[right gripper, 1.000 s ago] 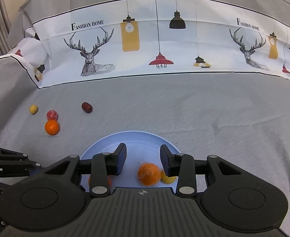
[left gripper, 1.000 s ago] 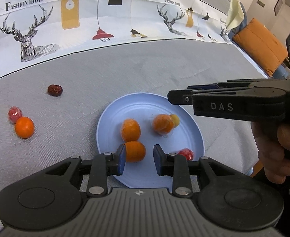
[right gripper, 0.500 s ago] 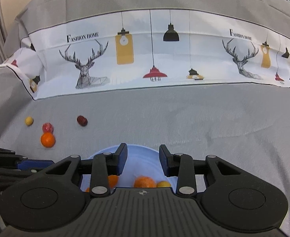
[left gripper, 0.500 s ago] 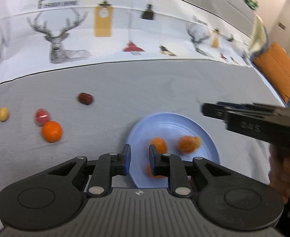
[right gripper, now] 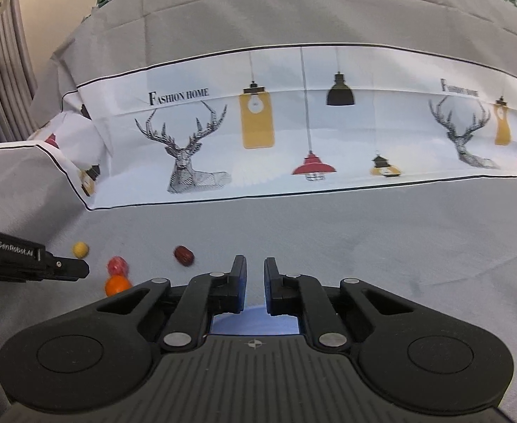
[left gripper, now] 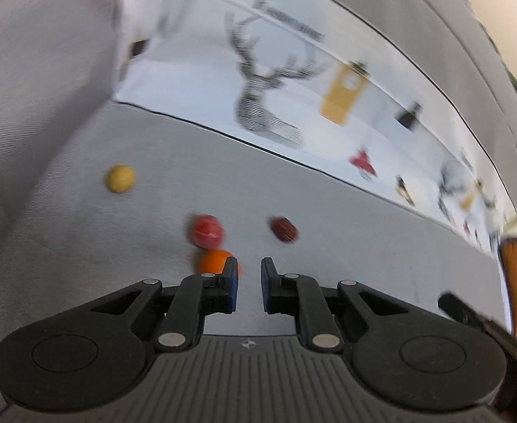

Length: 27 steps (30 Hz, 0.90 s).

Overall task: Organize fruits
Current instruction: 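Close the left tool on a red netted plum while the right tool grips a dark red date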

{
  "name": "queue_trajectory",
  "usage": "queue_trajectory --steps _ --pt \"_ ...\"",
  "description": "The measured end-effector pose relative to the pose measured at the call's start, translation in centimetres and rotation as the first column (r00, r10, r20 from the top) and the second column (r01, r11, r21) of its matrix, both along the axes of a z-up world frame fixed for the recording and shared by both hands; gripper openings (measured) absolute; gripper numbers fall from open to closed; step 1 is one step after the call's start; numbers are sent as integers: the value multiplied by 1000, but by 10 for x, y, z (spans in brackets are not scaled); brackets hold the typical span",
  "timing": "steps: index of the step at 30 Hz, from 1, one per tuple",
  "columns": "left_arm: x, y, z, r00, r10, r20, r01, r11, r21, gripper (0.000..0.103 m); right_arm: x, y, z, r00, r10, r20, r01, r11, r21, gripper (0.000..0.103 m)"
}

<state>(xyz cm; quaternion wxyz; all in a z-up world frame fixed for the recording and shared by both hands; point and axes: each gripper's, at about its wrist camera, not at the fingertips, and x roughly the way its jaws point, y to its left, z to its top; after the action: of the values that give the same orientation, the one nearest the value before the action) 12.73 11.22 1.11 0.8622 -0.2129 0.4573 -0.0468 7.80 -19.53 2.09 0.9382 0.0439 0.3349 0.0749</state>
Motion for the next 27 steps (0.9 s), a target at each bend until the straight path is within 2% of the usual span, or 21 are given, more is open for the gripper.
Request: queue_trajectory --steps 4,13,15,16,18,23,25,27 --pt "12 13 -7 998 59 -26 -59 998 -14 15 16 16 -5 1000 25 -16 -24 999 23 11" --pt "29 18 -23 990 118 -76 -121 992 -35 20 65 58 -32 991 103 -88 -98 993 67 12" --pt "35 16 -26 989 120 -84 -123 992 -31 32 77 66 -38 989 113 -100 -107 992 66 12" --pt "38 15 -28 989 123 -86 -125 992 -22 35 83 69 -42 987 117 -108 -111 992 67 12" --pt "45 14 -32 988 126 -92 -128 992 -12 41 95 76 -50 986 119 -115 -113 992 54 16" --pt "60 8 -42 987 120 -111 -120 993 5 43 117 92 -71 981 134 -137 -134 991 12 36" --pt "66 4 -45 987 109 -116 -107 994 18 43 124 100 -82 976 151 -160 -155 988 -13 40" --pt "71 -2 -49 988 94 -123 -90 995 42 43 128 108 -93 968 164 -189 -176 983 -48 40"
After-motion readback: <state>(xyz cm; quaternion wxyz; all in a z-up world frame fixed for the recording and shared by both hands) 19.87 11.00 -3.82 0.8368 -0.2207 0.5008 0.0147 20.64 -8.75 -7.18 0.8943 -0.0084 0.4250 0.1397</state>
